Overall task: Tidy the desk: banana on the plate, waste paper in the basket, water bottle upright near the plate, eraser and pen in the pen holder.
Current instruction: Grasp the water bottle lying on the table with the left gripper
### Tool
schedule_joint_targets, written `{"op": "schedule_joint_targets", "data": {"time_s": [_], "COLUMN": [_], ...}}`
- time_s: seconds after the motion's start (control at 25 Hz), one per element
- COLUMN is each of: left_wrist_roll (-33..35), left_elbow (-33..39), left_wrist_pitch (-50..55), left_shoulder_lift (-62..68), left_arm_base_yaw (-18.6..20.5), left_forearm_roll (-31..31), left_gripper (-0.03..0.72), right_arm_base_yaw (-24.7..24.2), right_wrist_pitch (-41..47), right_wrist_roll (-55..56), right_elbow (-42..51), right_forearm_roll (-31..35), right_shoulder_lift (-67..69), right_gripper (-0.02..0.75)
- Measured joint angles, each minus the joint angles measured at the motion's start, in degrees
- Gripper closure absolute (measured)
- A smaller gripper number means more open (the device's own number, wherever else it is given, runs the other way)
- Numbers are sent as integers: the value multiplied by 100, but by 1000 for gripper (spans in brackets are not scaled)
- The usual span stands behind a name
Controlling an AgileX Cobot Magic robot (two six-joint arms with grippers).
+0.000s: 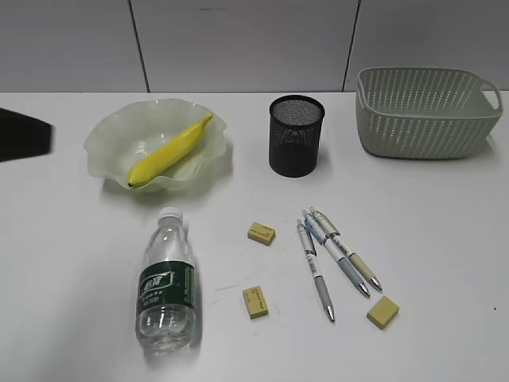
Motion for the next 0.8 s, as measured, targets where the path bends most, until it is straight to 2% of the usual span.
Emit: {"op": "schedule_joint_targets", "data": {"time_s": [0.08, 0.12, 0.2, 0.28, 0.36, 0.44, 0.52, 0.8], "left_wrist_roll": [-22, -410, -1720, -3138, -3919, -4258, -4409, -5090], "left_elbow": [-267, -396, -744, -1010, -1214, -1359, -1466, -1559], "left_wrist_pitch": [-145, -146, 0, 251, 300, 231, 95, -489], "left_shoulder_lift": [898, 1381, 2261, 3132, 3786, 4316, 4636, 5127], "left_arm_base_yaw": [-631, -1013, -1615, -1951, -1957, -1846, -1730, -1607], "left_forearm_roll": [138, 468, 1538, 2770, 3256, 3257, 3066, 2660], "left_gripper": [313, 316, 316, 300, 238, 156, 106, 88], "right_arm_base_yaw": [0, 0, 0, 0, 0, 0, 0, 0], "right_wrist_pitch": [0, 0, 0, 0, 0, 0, -2, -2], "right_wrist_roll": [0, 0, 0, 5, 5, 5, 5, 5], "right_elbow": [0, 0, 0, 0, 0, 0, 0, 0], "right_forearm_roll": [0, 0, 0, 0, 0, 0, 0, 0], "right_shoulder_lift": [0, 0, 0, 0, 0, 0, 0, 0], "right_gripper": [229, 229, 229, 229, 229, 229, 229, 229]}}
